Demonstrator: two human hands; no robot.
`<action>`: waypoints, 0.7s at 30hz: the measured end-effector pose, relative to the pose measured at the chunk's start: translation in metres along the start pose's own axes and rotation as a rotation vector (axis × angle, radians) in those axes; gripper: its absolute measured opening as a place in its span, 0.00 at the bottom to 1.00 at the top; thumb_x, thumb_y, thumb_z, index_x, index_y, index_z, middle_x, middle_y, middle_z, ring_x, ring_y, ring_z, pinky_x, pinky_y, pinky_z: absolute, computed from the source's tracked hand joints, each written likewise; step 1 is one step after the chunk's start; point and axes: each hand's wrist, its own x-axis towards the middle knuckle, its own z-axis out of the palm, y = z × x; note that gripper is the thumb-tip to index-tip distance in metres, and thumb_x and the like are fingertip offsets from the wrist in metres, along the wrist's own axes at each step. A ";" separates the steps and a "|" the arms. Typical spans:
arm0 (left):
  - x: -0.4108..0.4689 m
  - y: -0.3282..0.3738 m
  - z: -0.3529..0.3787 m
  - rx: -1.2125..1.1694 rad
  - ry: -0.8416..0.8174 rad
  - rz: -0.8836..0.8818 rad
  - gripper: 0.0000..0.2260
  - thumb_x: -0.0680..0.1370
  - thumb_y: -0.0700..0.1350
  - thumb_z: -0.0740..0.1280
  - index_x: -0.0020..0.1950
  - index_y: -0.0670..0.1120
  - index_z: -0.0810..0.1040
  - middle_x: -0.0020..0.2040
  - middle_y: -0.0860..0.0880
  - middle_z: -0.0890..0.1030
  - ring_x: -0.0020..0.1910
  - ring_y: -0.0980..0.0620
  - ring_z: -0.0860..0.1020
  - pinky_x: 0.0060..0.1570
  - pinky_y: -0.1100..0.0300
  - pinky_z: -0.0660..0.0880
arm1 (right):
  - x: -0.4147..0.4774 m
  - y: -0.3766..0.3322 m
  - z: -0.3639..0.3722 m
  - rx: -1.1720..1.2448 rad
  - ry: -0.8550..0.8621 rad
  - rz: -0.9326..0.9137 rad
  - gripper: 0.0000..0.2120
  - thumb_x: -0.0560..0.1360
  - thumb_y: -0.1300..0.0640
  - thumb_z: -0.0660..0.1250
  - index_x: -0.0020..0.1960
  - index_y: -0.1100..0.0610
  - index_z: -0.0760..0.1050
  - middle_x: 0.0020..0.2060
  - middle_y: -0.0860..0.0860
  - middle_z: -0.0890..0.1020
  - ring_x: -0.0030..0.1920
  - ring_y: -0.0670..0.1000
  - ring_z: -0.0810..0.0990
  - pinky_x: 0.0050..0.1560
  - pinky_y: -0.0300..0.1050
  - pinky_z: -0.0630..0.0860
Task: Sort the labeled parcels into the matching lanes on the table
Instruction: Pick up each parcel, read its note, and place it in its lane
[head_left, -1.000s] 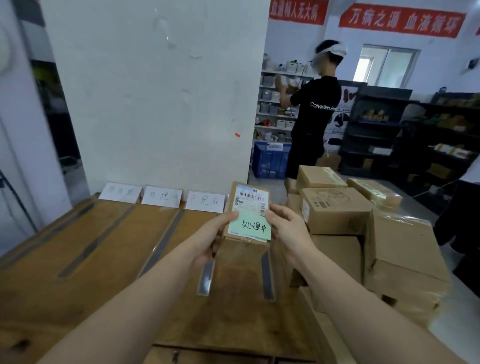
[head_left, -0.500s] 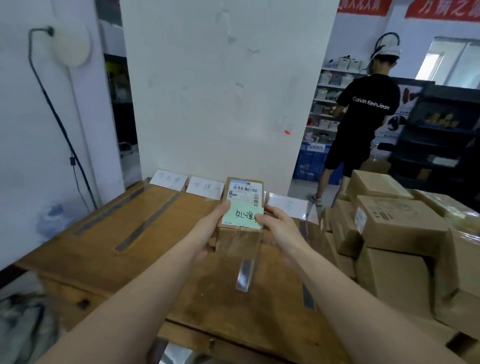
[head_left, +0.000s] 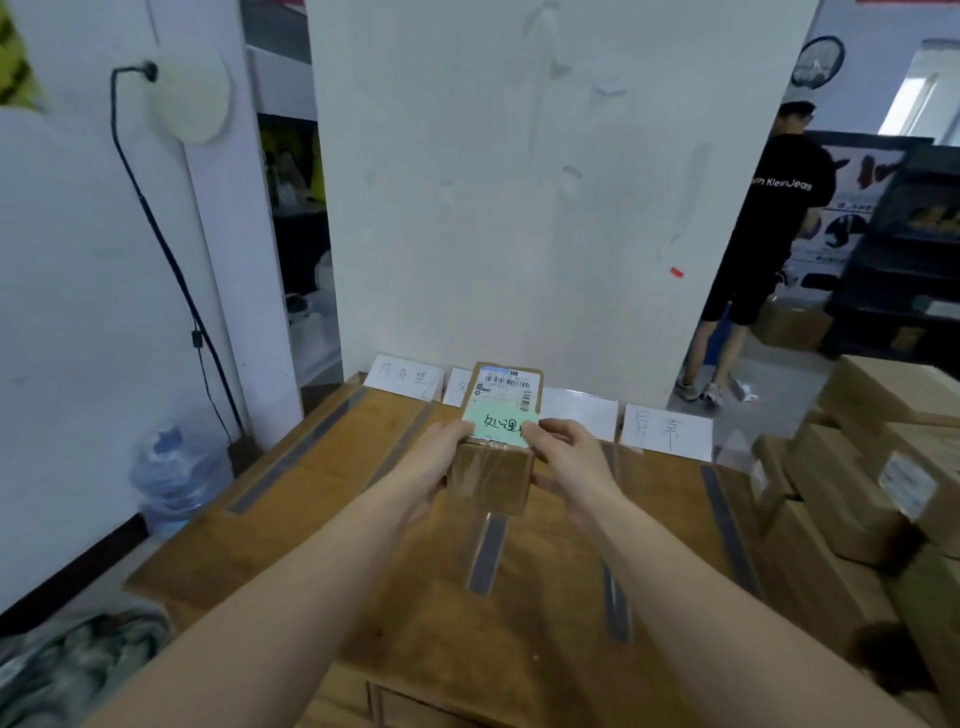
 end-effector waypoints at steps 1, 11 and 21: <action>0.008 0.001 -0.007 0.015 -0.004 0.000 0.11 0.83 0.48 0.58 0.61 0.45 0.74 0.49 0.50 0.84 0.44 0.51 0.80 0.49 0.54 0.76 | 0.008 0.001 0.008 0.004 0.007 0.003 0.13 0.78 0.56 0.69 0.60 0.58 0.73 0.55 0.52 0.82 0.51 0.49 0.81 0.58 0.55 0.80; 0.099 0.003 -0.044 0.157 0.022 -0.011 0.13 0.82 0.49 0.58 0.62 0.47 0.77 0.54 0.48 0.83 0.51 0.48 0.80 0.56 0.49 0.76 | 0.088 0.012 0.057 -0.044 -0.035 0.058 0.14 0.79 0.56 0.66 0.64 0.46 0.73 0.57 0.46 0.82 0.49 0.45 0.80 0.37 0.38 0.72; 0.206 -0.001 -0.045 0.191 0.142 -0.087 0.13 0.80 0.50 0.63 0.62 0.47 0.70 0.59 0.47 0.79 0.59 0.46 0.77 0.62 0.45 0.74 | 0.195 0.033 0.067 -0.157 0.004 0.148 0.10 0.80 0.58 0.65 0.60 0.58 0.71 0.56 0.52 0.81 0.51 0.50 0.81 0.41 0.42 0.77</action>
